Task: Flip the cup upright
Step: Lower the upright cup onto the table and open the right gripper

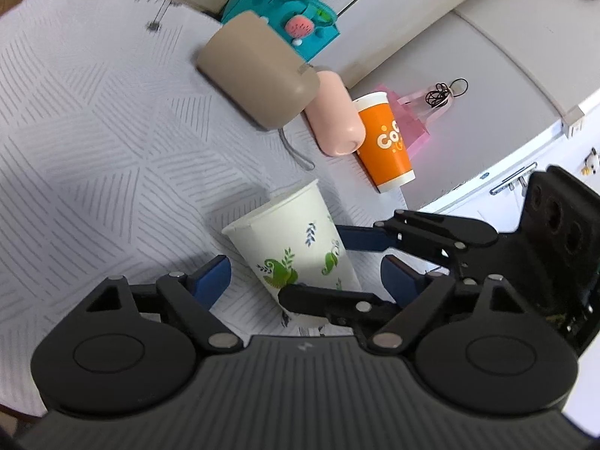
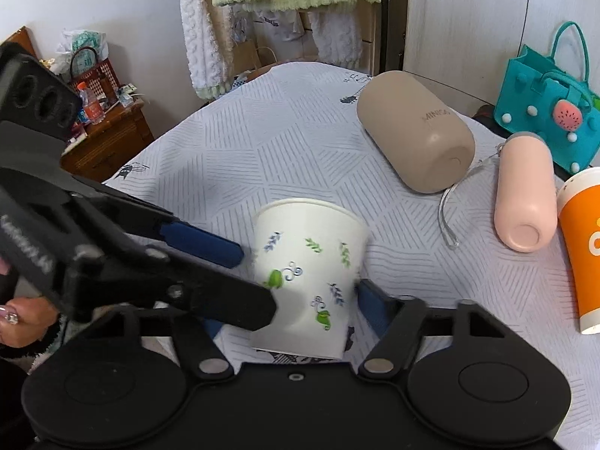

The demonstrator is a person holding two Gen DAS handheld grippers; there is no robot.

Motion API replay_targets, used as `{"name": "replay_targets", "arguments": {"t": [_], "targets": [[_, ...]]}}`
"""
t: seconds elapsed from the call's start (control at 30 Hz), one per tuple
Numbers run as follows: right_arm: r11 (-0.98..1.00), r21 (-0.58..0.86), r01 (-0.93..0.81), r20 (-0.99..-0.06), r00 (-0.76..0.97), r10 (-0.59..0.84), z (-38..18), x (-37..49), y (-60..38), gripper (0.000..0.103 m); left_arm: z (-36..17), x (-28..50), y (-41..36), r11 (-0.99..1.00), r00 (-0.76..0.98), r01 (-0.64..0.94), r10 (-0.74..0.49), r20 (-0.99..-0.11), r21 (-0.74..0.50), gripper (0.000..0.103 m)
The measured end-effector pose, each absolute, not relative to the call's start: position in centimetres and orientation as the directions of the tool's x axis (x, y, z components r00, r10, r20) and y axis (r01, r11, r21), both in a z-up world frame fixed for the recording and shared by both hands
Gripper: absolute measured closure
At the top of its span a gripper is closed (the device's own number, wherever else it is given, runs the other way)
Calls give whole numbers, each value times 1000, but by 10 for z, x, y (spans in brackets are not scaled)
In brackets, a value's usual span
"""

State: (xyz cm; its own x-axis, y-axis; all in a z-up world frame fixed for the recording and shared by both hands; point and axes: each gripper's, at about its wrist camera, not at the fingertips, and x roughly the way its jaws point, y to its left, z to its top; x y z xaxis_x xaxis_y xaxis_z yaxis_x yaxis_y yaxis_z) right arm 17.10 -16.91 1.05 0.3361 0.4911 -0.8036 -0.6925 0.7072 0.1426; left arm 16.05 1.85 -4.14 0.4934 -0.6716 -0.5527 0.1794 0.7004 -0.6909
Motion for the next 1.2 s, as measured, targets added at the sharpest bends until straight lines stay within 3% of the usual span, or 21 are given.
{"name": "replay_targets", "arguments": {"t": [0.1,0.27,0.5,0.7,0.77,1.0,1.2], "targets": [[691,254,-677,-762,300,574,14,170,-178,37,-43,159,15,702,520,181,-662,-539,-689,16],[705,215,-676,-719,379,582,18,154,-181,37,-34,144,11,717,592,249,-645,-483,-651,20],[730,107,-675,-653,506,564,12,130,-182,37,-12,114,-6,800,703,411,-583,-407,-437,20],[782,-5,-623,-527,666,528,10,119,-184,38,-8,121,-10,826,734,440,-557,-389,-353,36],[787,31,-617,-499,672,546,9,129,-188,38,-7,131,-8,827,737,448,-556,-384,-340,37],[781,5,-625,-514,668,538,-2,155,-177,37,-7,149,-11,844,731,476,-536,-423,-247,37],[783,-45,-620,-519,684,512,-8,165,-163,38,-14,164,-7,855,740,457,-518,-430,-244,37]]}}
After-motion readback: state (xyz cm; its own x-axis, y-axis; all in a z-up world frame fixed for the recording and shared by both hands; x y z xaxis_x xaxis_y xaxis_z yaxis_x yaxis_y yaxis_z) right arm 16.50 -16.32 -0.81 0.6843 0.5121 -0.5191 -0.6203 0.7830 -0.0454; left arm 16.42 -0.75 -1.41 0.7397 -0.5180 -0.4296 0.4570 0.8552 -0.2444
